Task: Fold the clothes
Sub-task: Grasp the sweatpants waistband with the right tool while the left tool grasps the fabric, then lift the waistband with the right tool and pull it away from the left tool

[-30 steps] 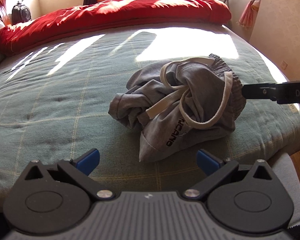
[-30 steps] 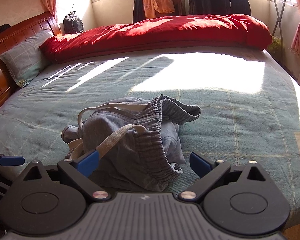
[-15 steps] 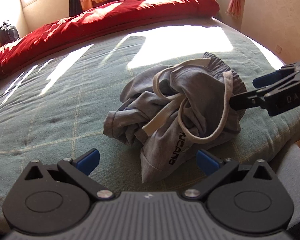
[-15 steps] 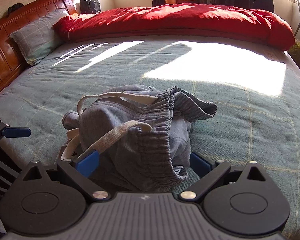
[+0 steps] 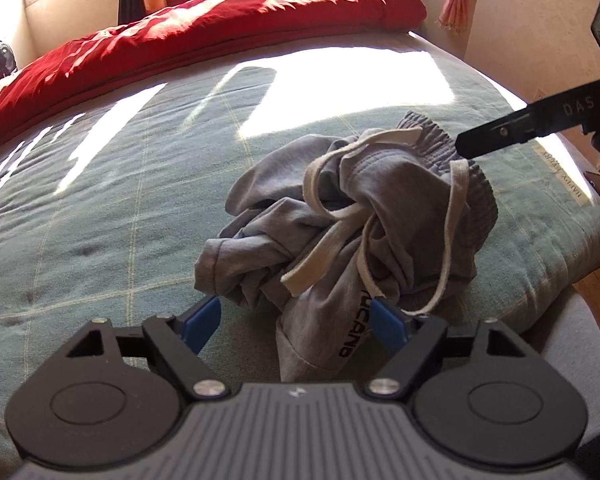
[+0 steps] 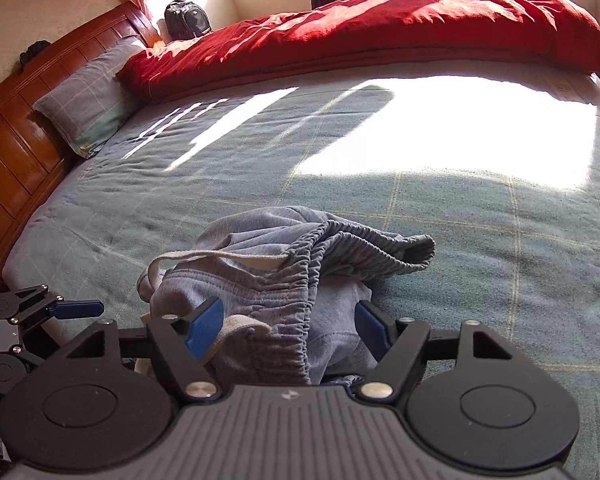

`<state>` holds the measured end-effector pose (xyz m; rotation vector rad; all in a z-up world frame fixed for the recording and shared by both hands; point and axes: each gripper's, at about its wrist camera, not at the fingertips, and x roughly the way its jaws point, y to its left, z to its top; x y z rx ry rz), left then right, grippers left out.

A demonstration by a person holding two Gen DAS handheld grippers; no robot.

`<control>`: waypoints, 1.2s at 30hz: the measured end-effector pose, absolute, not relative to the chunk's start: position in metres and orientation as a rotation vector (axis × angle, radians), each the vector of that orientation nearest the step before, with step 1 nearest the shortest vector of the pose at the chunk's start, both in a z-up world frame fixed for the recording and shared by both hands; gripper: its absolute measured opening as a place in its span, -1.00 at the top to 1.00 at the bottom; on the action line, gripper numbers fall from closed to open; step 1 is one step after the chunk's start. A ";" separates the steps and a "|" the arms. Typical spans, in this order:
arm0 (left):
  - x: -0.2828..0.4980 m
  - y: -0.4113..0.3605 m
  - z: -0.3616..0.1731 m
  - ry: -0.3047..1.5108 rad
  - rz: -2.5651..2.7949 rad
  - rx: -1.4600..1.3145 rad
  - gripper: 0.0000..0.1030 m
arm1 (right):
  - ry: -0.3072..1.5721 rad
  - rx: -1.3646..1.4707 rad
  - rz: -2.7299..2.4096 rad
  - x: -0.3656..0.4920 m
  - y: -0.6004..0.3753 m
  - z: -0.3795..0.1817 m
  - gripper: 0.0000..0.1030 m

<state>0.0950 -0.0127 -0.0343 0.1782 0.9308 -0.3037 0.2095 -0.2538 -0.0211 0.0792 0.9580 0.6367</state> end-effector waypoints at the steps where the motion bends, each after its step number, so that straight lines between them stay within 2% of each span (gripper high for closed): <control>1: 0.097 -0.013 -0.033 0.930 -0.315 0.188 -0.42 | 0.967 0.096 0.645 0.215 -0.255 -0.022 -0.32; 3: 0.098 -0.015 -0.030 0.924 -0.334 0.207 -0.42 | 1.001 0.146 0.663 0.229 -0.257 -0.027 -0.24; 14: 0.103 -0.022 -0.024 0.903 -0.388 0.249 -0.45 | 1.162 0.385 0.691 0.291 -0.248 -0.073 -0.20; 17: 0.106 -0.021 -0.028 0.918 -0.390 0.238 -0.45 | 1.169 0.393 0.697 0.301 -0.241 -0.076 -0.08; 18: 0.108 -0.020 -0.028 0.920 -0.389 0.236 -0.45 | 1.175 0.396 0.700 0.303 -0.239 -0.077 0.03; 22: 0.113 -0.017 -0.031 0.923 -0.383 0.232 -0.46 | 1.172 0.327 0.698 0.307 -0.230 -0.080 0.50; 36: 0.130 -0.001 -0.041 0.942 -0.327 0.205 -0.48 | 0.924 -0.177 0.557 0.325 -0.206 -0.029 0.56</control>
